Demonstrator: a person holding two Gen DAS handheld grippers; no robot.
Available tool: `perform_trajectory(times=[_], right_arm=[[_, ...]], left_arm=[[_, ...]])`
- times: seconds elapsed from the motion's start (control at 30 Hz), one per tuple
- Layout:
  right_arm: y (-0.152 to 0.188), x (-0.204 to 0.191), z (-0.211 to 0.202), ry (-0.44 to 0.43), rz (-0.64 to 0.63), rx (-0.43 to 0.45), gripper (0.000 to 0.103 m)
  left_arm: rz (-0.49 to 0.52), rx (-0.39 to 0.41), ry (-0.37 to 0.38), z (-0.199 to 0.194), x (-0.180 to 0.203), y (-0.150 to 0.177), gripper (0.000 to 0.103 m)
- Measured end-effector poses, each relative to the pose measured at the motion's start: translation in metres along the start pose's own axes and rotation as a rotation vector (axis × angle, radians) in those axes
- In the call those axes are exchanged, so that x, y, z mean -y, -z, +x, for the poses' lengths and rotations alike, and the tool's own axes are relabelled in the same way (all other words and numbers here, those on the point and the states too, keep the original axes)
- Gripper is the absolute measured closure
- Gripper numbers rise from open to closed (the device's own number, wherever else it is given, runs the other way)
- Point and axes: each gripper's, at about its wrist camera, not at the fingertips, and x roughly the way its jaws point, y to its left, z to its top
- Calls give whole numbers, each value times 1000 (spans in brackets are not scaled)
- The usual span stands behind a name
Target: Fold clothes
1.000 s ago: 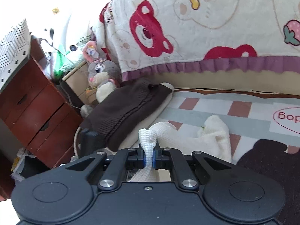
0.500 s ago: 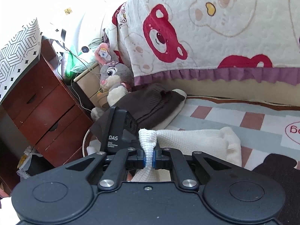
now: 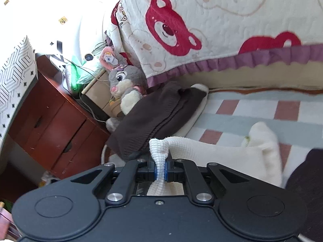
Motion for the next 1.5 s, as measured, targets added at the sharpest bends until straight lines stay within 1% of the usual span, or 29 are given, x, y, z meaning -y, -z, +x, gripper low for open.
perform_trajectory(times=[0.07, 0.1, 0.13, 0.2, 0.23, 0.27, 0.4, 0.47, 0.5, 0.53, 0.57, 0.6, 0.63, 0.67, 0.7, 0.73, 0.77, 0.83, 0.9, 0.93, 1.0, 1.07, 1.1, 1.17, 1.23, 1.27, 1.33, 1.43, 1.5], right_arm=[[2, 0, 4, 8, -2, -5, 94], [3, 0, 7, 14, -6, -6, 94], [3, 1, 10, 15, -4, -8, 94], [4, 5, 17, 10, 7, -11, 94], [4, 6, 21, 12, 8, -14, 94], [4, 6, 26, 16, 7, -18, 94], [4, 9, 55, 75, 8, -60, 94], [4, 10, 76, 122, 20, -99, 89], [2, 11, 88, 115, 37, -132, 87], [-1, 11, 100, 92, 61, -169, 80], [-4, 12, 111, 69, 86, -206, 76], [-6, 12, 113, 40, 109, -204, 66], [-9, 12, 110, 6, 131, -177, 52], [-11, 12, 106, -27, 154, -150, 48], [-13, 13, 99, -45, 164, -121, 47], [-14, 15, 90, -39, 150, -101, 47], [-15, 17, 81, 6, 106, -91, 47], [-13, 22, 63, 136, -11, -79, 47], [-5, 33, 49, 244, -102, -93, 47], [0, 41, 43, 280, -121, -107, 47], [4, 62, 34, 322, -107, -133, 47], [9, 81, 30, 345, -79, -145, 47], [10, 88, 31, 348, -66, -146, 47], [14, 100, 34, 340, -46, -154, 47], [18, 108, 36, 324, -40, -167, 47], [20, 109, 37, 321, -43, -175, 47], [23, 108, 39, 317, -53, -193, 47], [28, 106, 42, 323, -73, -214, 47], [30, 106, 45, 335, -72, -222, 47]], left_arm=[[-14, 29, 29, 4, 3, -12, 58], [-23, 46, 32, 2, 2, -15, 58], [-32, 66, 31, -1, 1, -18, 58], [-74, 119, -3, -16, -10, -18, 55], [-105, 131, -35, -25, -18, -16, 54], [-129, 127, -78, -33, -26, -12, 53], [-176, 116, -283, -81, -56, 13, 50], [-211, 123, -372, -106, -68, 29, 50], [-218, 137, -393, -118, -72, 37, 50], [-222, 154, -401, -129, -74, 46, 49], [-223, 174, -401, -139, -73, 54, 47], [-219, 192, -396, -147, -70, 61, 46], [-209, 210, -382, -153, -66, 69, 44], [-200, 224, -366, -157, -62, 76, 41], [-190, 231, -345, -159, -59, 82, 39], [-180, 235, -325, -159, -57, 88, 36], [-176, 235, -311, -156, -56, 93, 36], [-201, 248, -272, -150, -57, 97, 36], [-229, 258, -243, -143, -59, 98, 36], [-239, 259, -237, -140, -60, 97, 34], [-245, 245, -229, -136, -58, 96, 34], [-266, 247, -221, -133, -58, 96, 33], [-286, 265, -224, -133, -58, 96, 33], [-320, 333, -235, -141, -57, 101, 35], [-346, 389, -222, -152, -57, 106, 35], [-359, 403, -217, -156, -58, 108, 34], [-386, 393, -223, -161, -63, 111, 34], [-453, 411, -140, -162, -72, 115, 34], [-485, 409, -112, -155, -76, 113, 33]])
